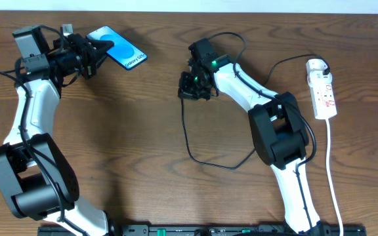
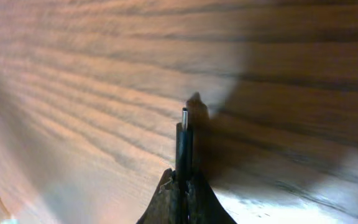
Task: Plug charger to phone and switch on socket
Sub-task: 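Lower the right gripper and grasp the black cable's USB-C plug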
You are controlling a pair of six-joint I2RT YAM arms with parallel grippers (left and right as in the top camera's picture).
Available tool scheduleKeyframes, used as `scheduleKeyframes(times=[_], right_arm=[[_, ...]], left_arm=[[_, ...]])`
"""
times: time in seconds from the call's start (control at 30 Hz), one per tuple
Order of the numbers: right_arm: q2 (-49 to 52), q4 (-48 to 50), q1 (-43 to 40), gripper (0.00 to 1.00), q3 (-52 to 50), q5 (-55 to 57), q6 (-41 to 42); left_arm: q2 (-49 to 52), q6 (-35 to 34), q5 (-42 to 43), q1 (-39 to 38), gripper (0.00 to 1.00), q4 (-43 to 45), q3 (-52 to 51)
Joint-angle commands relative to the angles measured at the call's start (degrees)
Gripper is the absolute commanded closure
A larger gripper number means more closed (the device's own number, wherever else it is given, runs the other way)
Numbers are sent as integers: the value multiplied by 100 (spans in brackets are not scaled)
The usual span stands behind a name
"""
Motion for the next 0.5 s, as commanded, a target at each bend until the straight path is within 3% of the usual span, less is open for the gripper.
scheduleKeyframes(times=[0.0,0.23,0.47], right_arm=[[-55,-7,-81,99,111,-651,-1252],[-636,-173,-376,99,111,-2214,-2826],[-927,-992,-664,99,111,-3407,-3985]], left_arm=[[-125,79,229,31,93,37,52],[-125,682,748,31,93,83,52],[-125,1401,1410,31,93,127,52]])
